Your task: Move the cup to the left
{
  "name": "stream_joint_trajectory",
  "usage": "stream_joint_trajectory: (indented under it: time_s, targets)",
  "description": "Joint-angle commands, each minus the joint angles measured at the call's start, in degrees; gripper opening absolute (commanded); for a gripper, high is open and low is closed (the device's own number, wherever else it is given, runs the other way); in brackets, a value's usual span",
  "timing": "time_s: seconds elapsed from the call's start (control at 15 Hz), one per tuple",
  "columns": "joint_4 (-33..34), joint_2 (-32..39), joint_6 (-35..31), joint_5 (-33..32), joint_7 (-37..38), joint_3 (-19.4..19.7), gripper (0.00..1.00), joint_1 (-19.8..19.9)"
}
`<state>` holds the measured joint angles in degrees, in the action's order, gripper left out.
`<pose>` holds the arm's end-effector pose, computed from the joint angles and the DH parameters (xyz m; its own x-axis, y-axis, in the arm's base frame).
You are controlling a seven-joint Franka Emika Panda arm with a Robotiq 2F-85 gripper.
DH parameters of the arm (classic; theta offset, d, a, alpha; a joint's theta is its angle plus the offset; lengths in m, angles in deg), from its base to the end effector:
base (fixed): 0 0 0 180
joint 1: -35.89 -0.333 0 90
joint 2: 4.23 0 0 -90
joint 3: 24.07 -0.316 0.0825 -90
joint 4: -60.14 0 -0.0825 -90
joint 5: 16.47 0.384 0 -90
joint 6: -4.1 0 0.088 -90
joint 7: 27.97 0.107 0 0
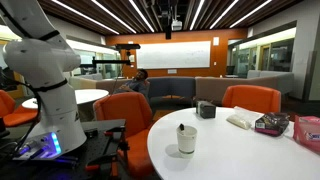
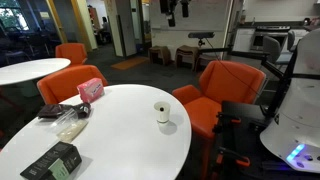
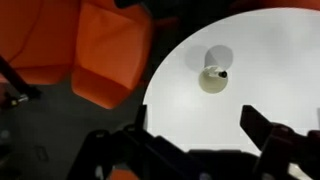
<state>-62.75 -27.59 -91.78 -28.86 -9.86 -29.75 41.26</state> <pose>0.4246 -0.0130 0.5633 0.9584 -0.2850 0.0124 -0.2784 -0.9250 0.2587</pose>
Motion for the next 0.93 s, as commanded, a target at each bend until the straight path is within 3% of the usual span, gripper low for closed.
stream_joint_trajectory:
  time_s: [0.0,0.53,0.73,0.87]
  targets:
    - [0.14,0.08,0.18,-0.33,0.31,0.87,1.0,-1.09]
    - [0.6,0.7,0.23,0.34,0.71,1.16,1.0,-1.0]
    - [0.85,3.4,-0.81,4.43,0.79,2.86,1.0,-1.1]
    - [-0.49,5.8,-5.59,9.32,-0.37,4.72,1.0,-1.16]
